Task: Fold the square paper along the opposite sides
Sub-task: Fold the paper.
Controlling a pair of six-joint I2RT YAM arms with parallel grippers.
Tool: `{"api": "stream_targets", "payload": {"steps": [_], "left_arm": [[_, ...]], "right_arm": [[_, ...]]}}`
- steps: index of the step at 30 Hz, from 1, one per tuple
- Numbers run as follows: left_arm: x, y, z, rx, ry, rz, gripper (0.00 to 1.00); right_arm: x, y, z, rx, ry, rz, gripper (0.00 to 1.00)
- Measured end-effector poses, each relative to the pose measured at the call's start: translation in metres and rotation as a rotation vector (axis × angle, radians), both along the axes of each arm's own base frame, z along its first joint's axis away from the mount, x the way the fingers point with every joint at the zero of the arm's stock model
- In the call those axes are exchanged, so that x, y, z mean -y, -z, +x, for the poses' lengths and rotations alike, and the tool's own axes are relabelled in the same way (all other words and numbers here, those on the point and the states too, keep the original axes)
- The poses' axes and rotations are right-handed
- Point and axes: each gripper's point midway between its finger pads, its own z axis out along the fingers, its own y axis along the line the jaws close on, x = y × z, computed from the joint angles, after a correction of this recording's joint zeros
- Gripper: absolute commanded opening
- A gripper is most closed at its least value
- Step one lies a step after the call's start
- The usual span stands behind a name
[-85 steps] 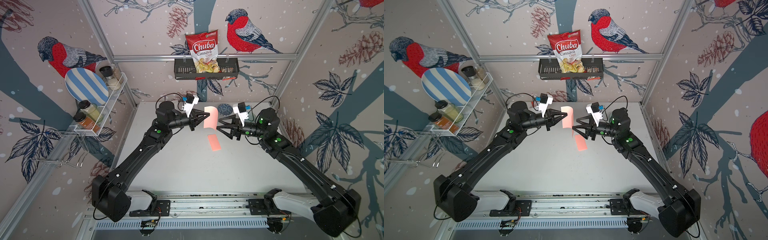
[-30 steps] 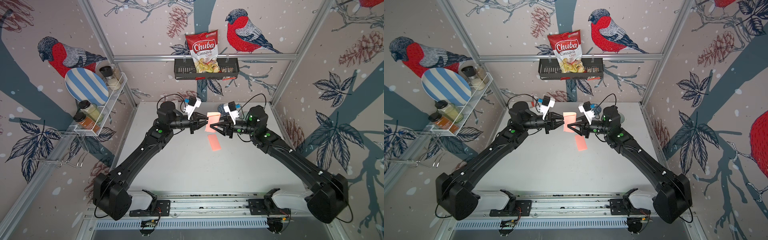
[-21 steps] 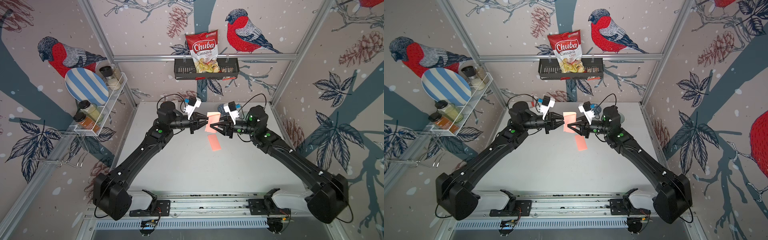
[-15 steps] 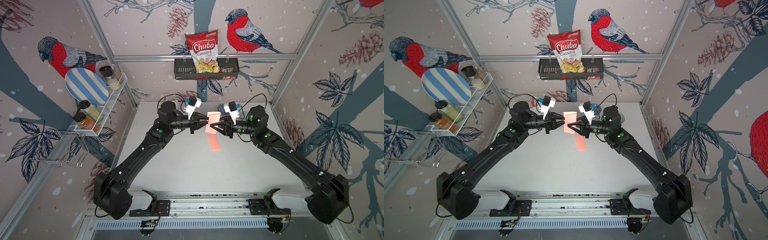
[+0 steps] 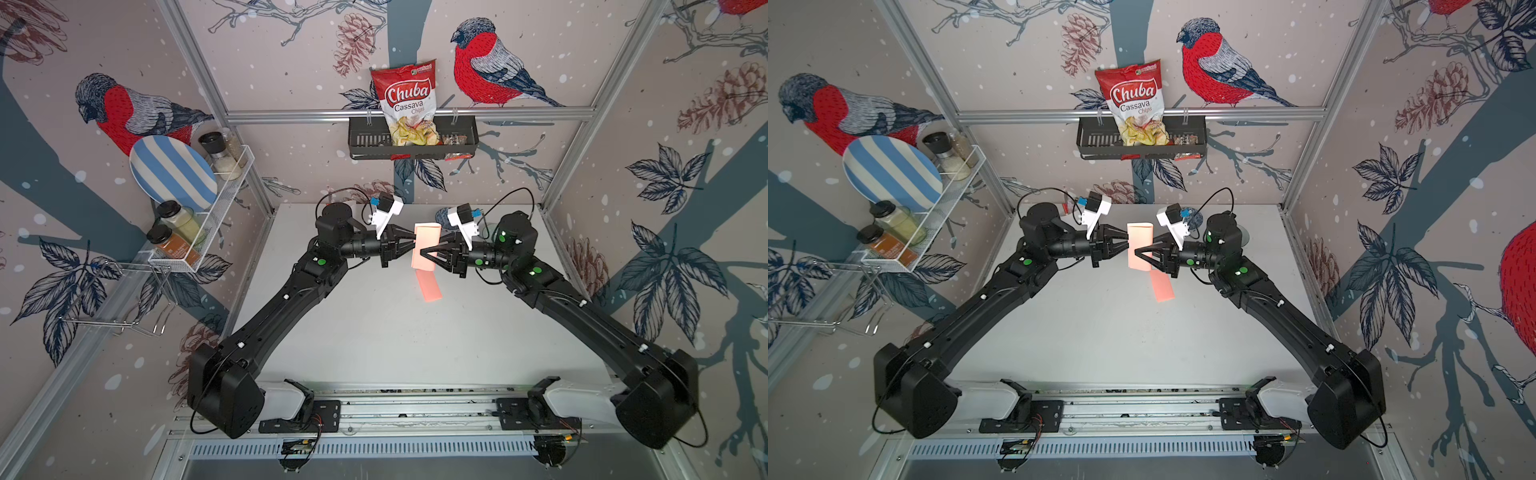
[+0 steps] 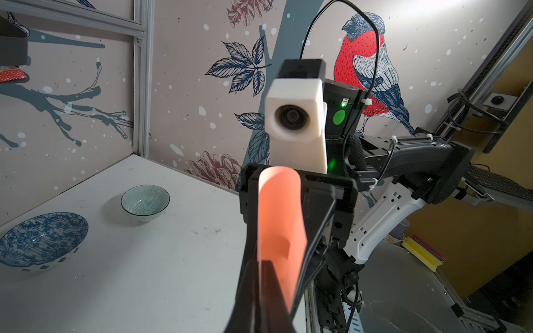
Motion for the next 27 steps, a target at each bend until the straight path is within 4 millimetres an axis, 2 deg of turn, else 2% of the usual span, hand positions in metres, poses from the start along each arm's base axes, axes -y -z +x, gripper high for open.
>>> {"api": "stream_targets", "payload": {"steps": [19,27], "left_arm": [[0.0000,0.0004,0.0000,-0.001,0.000,0.000,0.00],[-0.0002,0.0014,0.0001,-0.002,-0.003,0.001,0.00]], "right_arm": [[-0.0026,-0.0007,-0.0033,0.006,-0.013,0.003,0.25],[-0.0027,-0.0007,-0.0034,0.007,-0.013,0.003,0.21]]}}
